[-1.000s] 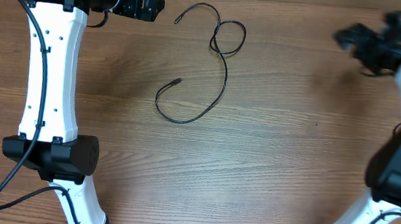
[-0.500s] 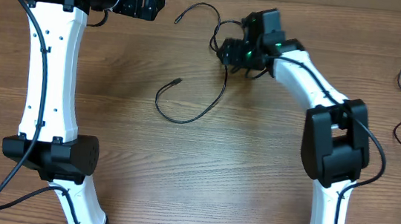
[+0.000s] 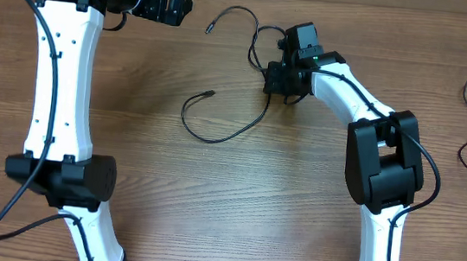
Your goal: Untangle cables
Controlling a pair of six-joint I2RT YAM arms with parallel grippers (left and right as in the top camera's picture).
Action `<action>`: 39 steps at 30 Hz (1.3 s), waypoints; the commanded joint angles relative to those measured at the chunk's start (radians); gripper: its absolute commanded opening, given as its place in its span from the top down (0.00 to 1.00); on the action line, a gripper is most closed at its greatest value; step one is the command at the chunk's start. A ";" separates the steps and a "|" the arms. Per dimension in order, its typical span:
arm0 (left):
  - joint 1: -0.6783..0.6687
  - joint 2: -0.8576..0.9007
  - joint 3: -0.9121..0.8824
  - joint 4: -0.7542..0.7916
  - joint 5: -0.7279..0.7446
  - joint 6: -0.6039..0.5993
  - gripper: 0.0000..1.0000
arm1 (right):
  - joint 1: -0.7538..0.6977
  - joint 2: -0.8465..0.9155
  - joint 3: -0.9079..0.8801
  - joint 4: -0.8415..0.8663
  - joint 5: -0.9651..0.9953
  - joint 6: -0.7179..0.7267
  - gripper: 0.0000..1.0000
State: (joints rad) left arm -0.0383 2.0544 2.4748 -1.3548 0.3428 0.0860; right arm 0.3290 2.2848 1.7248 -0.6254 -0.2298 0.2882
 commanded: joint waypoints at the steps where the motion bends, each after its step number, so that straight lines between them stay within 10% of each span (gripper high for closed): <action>1: 0.002 0.091 0.007 0.014 0.054 0.023 0.00 | 0.005 0.016 -0.008 0.005 -0.026 0.004 0.96; 10: -0.034 0.287 0.007 0.124 0.556 0.076 0.00 | -0.005 -0.100 0.054 -0.051 -0.079 0.000 0.96; 19: -0.111 0.330 0.007 0.170 0.571 0.044 0.00 | -0.018 -0.283 0.132 -0.109 -0.077 -0.009 0.96; 28: -0.213 0.330 0.007 0.203 0.330 -0.069 0.00 | -0.022 -0.383 0.135 -0.122 -0.036 -0.027 0.96; 35: -0.312 0.342 0.007 0.278 -0.381 -0.097 0.00 | -0.039 -0.395 0.135 -0.189 0.124 -0.026 0.96; 39: -0.345 0.381 0.007 0.330 -0.436 -0.148 0.00 | -0.090 -0.422 0.135 -0.232 0.177 -0.026 0.96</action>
State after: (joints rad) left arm -0.3542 2.3867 2.4748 -1.0523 0.1234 0.0013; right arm 0.2901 1.9175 1.8515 -0.8459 -0.1440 0.2676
